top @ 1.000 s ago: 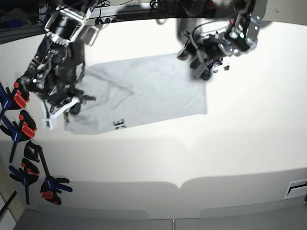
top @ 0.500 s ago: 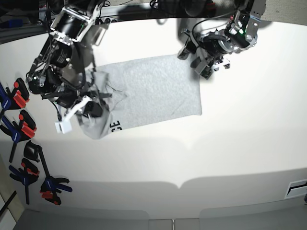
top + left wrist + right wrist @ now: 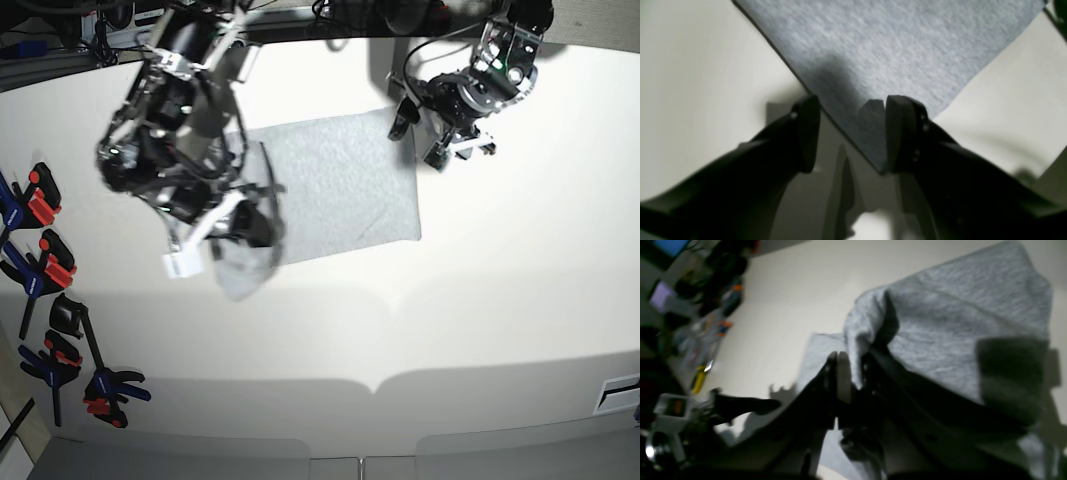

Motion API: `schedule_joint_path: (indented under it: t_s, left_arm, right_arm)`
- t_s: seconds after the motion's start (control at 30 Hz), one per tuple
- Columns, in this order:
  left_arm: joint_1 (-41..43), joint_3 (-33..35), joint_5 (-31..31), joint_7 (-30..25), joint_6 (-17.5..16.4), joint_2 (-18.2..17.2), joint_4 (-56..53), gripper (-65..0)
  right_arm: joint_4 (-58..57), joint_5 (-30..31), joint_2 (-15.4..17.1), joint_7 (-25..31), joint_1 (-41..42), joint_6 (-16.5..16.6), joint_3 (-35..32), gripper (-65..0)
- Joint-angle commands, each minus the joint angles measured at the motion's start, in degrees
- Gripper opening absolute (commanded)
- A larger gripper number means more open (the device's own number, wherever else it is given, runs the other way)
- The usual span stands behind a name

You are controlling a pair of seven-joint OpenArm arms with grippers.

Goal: Fold the T-shirt properly
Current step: 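Grasp the folded end with the right gripper and fold it over toward the left gripper, then press and smooth the folded bundle with the right gripper beside the left gripper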

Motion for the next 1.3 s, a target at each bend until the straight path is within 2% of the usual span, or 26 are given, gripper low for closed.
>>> schedule_joint_path:
  t_s: [0.0,0.2,0.33,0.47,0.57,0.7,0.8,0.87,0.93,1.03,1.1,1.13,1.2,1.27]
  left_arm:
    - [-0.28,-0.17,-0.33,-1.27,0.0,-0.17,0.83,-35.6]
    - [-0.31,-0.17,-0.33,-1.29,0.02,-0.17,0.83,-35.6]
    - [-0.28,-0.17,-0.33,-1.31,0.02,-0.17,0.83,-35.6]
    - [-0.33,-0.17,-0.31,-0.94,0.02,-0.2,0.83,-35.6]
    - [-0.33,-0.17,-0.35,-0.87,0.0,-0.17,0.83,-35.6]
    - [-0.31,-0.17,-0.33,-0.72,0.0,-0.2,0.85,-35.6]
    - [-0.37,-0.2,-0.31,2.82,0.02,-0.2,1.64,-35.6]
    - [-0.66,-0.28,-0.33,7.32,0.02,-0.2,3.34,-35.6]
    - [-0.63,-0.35,-0.28,11.52,0.46,-0.22,6.45,-35.6]
    - [-0.61,-0.35,0.9,16.02,3.45,-0.2,13.05,-35.5]
    - [-0.42,-0.35,6.95,18.4,5.51,-0.2,18.18,-35.6]
    - [-0.09,-0.35,12.66,18.75,7.87,-0.2,20.44,-35.5]
    - [0.85,-0.35,24.04,18.53,15.87,-0.2,22.97,-35.5]
    - [1.16,-0.35,32.17,18.67,22.58,-0.2,23.37,-35.5]
  right_arm:
    - [1.18,1.55,-1.16,1.36,1.14,0.46,-1.55,-65.0]
    - [1.18,-4.09,-6.95,2.91,0.79,-0.61,-10.78,-65.0]
    - [1.14,-8.28,-7.04,4.15,0.5,-0.92,-17.16,-65.0]
    - [1.09,-15.54,-7.04,6.84,0.5,-1.31,-22.14,-65.0]
    - [1.09,-15.89,-7.04,7.61,0.5,-2.51,-24.24,-65.0]
    - [1.09,-15.89,-7.04,7.93,0.5,-2.51,-25.92,-65.0]
    - [1.09,-15.91,-7.04,7.98,0.5,-2.51,-26.16,-65.0]
    - [1.09,-15.89,-7.04,8.09,0.5,-2.51,-26.18,-60.4]
    - [1.09,-15.89,-7.04,8.31,0.52,-2.51,-26.16,-60.3]
    - [1.09,-15.87,-7.04,8.72,0.52,-2.51,-26.18,-60.3]
    - [1.09,-15.82,-7.04,8.81,0.52,-2.54,-26.18,-60.3]
    - [1.09,-15.87,-7.04,8.92,0.52,-2.54,-26.18,-60.3]
    - [1.09,-15.89,-7.04,8.92,0.52,-2.54,-26.18,-60.3]
    - [1.09,-15.87,-7.04,8.92,0.52,-2.54,-26.18,-60.2]
